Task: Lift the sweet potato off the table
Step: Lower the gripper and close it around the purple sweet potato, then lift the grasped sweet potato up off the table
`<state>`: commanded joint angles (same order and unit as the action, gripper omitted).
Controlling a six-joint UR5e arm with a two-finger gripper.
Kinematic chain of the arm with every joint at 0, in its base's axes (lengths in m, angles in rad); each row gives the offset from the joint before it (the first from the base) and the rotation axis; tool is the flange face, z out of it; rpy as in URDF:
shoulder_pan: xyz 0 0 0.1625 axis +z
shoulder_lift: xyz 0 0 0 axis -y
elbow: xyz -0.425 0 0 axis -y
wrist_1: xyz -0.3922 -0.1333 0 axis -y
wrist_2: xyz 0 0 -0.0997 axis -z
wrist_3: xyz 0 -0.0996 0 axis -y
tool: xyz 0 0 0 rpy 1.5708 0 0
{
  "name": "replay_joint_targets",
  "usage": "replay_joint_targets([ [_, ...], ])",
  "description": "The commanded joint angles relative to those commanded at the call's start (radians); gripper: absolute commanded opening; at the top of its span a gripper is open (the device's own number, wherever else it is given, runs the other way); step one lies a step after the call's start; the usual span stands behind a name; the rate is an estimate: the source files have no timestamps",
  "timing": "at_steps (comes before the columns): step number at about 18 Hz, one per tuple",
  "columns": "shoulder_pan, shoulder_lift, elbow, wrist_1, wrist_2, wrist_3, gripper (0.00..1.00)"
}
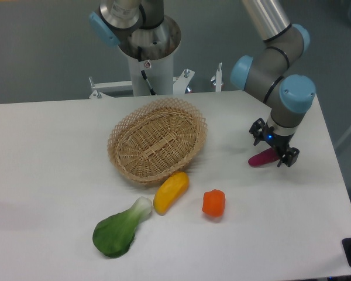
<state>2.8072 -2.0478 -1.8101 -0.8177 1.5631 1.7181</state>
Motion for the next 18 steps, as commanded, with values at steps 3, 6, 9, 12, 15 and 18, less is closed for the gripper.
replay_joint_targets([
  [3,-0.009,-0.002,-0.015,0.022,0.0,0.0,0.82],
  [6,-0.012,0.002,-0.017,0.022,0.0,-0.006,0.65],
  [9,-0.011,0.003,-0.014,0.02,0.0,-0.012,0.5],
  [12,-0.011,0.009,0.0,0.019,-0.002,-0.032,0.39],
  [15,-0.009,0.02,0.014,0.015,-0.005,-0.031,0.38],
  [18,-0.008,0.035,0.04,0.009,-0.006,-0.04,0.38],
])
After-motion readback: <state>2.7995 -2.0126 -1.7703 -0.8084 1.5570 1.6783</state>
